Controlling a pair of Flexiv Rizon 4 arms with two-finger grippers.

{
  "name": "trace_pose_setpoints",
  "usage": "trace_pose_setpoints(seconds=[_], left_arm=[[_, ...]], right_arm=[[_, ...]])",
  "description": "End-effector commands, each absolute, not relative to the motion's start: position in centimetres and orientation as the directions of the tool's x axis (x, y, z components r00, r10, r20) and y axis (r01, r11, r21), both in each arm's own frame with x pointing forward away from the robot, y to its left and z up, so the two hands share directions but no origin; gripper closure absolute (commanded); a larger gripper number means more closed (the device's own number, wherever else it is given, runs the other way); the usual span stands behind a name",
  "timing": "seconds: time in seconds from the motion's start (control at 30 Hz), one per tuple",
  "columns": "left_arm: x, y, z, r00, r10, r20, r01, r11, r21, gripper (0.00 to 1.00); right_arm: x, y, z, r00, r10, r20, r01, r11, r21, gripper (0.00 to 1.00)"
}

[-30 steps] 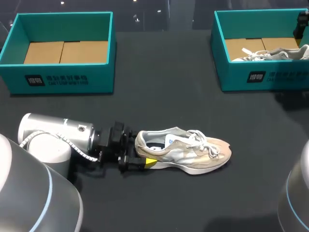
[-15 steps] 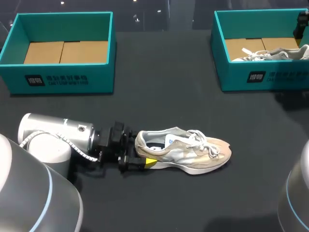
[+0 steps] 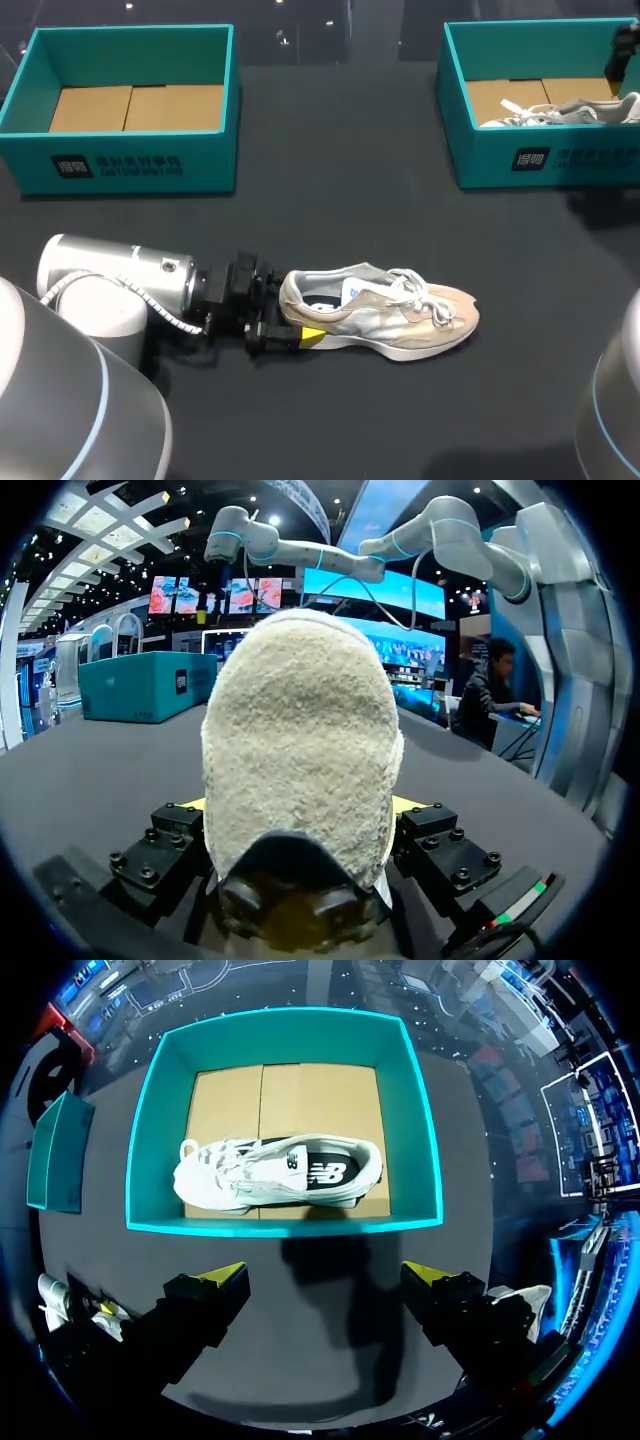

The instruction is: Take the shoe out of the shoebox, open the shoe tongue, remove and reinsert the insole, then place the shoe into the shoebox

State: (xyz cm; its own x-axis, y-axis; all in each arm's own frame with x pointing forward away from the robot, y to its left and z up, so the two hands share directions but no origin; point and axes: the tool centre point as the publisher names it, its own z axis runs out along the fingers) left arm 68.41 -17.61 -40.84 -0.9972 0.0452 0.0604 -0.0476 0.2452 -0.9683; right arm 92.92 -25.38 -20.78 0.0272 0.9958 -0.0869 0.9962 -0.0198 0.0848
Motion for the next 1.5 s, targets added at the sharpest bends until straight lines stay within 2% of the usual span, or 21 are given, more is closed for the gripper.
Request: trace_pose_setpoints(seconds=[0.03,0.47,0.9,1.5], left_arm=[[68.4,-17.5,-41.3,-0.997,0.042,0.060,-0.048,0.245,-0.968,1.00],[68.4,-17.5,-41.3,-0.997,0.042,0.060,-0.048,0.245,-0.968,1.00],[68.4,-17.5,-41.3,-0.997,0.042,0.060,-0.048,0.245,-0.968,1.00],[68.4,-17.5,-41.3,-0.997,0.042,0.060,-0.048,0.245,-0.968,1.00]], right_arm=[[89.5,-22.2,-19.9,0.044,0.993,-0.112,0.992,-0.030,0.122,0.00],[78.9,-8.4,-18.6,0.083,0.984,-0.155,0.985,-0.058,0.160,0.00],[71.4,3.3,-19.5,0.126,0.972,-0.201,0.981,-0.092,0.172,0.00],[67.8,13.5,-21.9,0.155,0.906,-0.394,0.986,-0.116,0.120,0.00]])
